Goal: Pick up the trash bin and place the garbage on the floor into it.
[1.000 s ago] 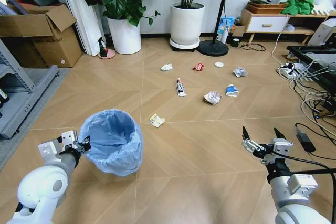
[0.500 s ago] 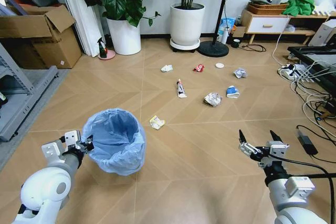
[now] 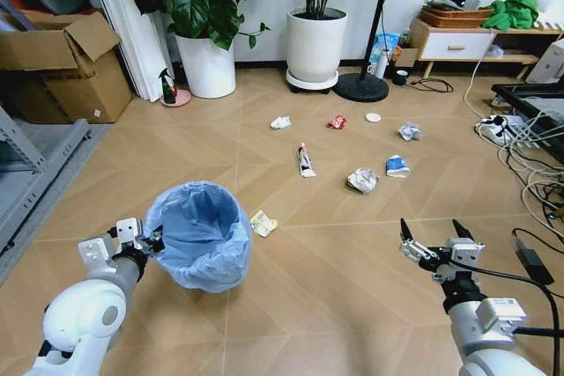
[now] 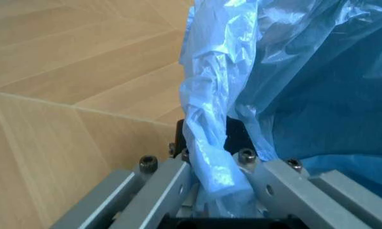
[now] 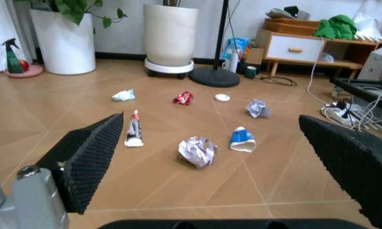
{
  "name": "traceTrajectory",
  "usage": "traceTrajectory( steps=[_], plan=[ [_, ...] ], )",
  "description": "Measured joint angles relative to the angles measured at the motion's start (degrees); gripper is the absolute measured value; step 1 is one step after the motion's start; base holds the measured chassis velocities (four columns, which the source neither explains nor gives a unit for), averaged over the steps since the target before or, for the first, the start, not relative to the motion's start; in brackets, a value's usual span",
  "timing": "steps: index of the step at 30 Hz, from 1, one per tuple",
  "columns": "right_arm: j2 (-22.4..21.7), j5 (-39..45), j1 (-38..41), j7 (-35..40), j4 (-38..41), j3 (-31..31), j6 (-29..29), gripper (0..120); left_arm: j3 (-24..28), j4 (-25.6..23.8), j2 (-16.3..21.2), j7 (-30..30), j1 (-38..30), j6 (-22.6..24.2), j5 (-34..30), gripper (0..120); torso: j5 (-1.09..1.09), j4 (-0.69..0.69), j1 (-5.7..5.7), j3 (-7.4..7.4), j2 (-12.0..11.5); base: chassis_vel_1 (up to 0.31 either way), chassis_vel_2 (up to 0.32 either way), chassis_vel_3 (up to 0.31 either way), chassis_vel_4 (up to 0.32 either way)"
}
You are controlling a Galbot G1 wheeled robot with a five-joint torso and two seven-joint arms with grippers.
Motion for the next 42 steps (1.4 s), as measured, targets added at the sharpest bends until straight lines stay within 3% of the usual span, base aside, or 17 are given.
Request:
traceTrajectory(
  steps=[42],
  plan=[
    [1.1, -1.5, 0.4, -0.8, -1.1, -0.5, 1.0, 100, 0.5, -0.1, -0.1, 1.5, 0.8, -0.4, 1.1, 0, 0.0, 0.0, -0.01, 0.0, 0.0, -0.107, 0.113, 0.105, -0.112]
  ],
)
